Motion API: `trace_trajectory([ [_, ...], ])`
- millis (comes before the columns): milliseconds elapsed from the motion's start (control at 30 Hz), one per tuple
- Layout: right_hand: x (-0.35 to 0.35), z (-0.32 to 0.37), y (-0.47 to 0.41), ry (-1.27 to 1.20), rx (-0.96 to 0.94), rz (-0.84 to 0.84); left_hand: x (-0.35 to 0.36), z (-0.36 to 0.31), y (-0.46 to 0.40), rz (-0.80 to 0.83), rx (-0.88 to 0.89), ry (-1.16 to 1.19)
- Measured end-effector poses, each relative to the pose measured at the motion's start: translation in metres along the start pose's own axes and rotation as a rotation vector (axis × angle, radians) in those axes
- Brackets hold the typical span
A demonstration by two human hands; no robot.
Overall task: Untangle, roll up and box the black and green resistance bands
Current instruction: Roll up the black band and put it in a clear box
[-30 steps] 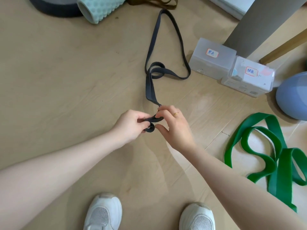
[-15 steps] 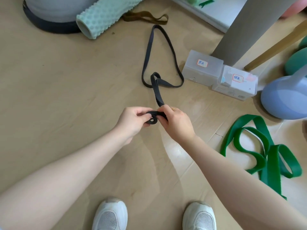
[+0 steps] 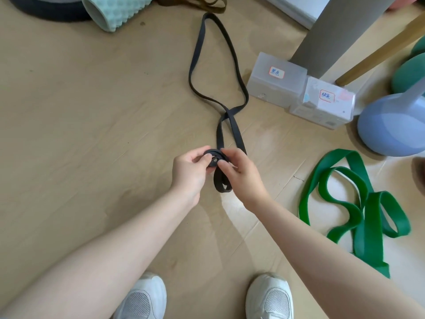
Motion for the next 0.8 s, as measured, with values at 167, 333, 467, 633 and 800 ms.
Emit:
trace_trajectory([
  [167,-0.002,-0.004,-0.005,-0.256,0.259,-0.010,-0.006,0.003,-0.002,0.048,0.156,-0.117],
  [333,-0.008,-0.003,-0.011,-0.249,0.241,0.088,-0.012,-0.005,-0.006,0.147,0.179,-0.167],
  [467,-0.022,0.002,-0.021,-0.186,0.188,0.233,-0.014,-0.011,-0.008,0.271,0.196,-0.245],
  [633,-0.023,0.005,-0.019,-0.121,0.083,0.220,-0.011,-0.015,-0.008,0.280,0.210,-0.216],
  [800,-0.002,0.001,-0.009,-0.429,0.215,0.020,-0.005,-0.007,-0.003,0.133,0.008,0.106],
])
Point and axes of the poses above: each hand's wrist, its own y-axis away from the middle knuckle, its own x-axis out of the palm, z = x × y, the point moved 3 cm from there along -y, towards the middle knuckle, and after that the axes turned 13 degrees about -z, right-handed, at the moved point
